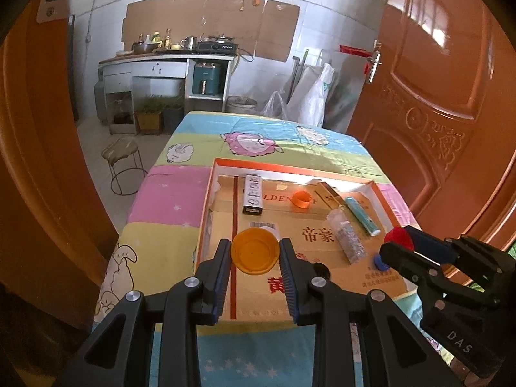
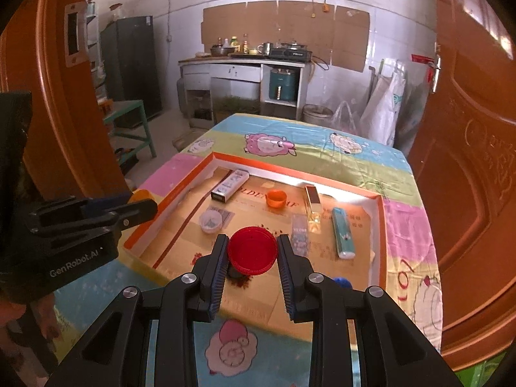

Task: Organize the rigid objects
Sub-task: 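Carry the orange cap and red cap with both tools over the box lid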

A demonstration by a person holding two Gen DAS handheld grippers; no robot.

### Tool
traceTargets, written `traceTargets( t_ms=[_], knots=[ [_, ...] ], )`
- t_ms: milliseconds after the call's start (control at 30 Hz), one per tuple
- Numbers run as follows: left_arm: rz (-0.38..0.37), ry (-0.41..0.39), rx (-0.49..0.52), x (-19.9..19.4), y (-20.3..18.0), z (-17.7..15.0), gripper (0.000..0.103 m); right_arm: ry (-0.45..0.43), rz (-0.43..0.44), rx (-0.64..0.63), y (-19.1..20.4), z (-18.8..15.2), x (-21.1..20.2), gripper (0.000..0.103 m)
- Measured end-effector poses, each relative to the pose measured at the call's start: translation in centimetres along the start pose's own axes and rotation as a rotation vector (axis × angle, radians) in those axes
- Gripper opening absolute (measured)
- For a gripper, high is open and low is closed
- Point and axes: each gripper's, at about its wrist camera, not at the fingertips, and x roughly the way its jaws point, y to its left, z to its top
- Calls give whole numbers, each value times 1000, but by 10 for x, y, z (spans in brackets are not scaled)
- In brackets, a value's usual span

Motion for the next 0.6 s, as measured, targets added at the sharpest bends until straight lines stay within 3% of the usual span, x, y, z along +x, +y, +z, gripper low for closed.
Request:
traceTargets(
  t_ms=[600],
  knots=[
    [42, 72, 2, 59, 11, 9, 30, 57, 39, 0, -13, 24, 64, 31]
  ],
)
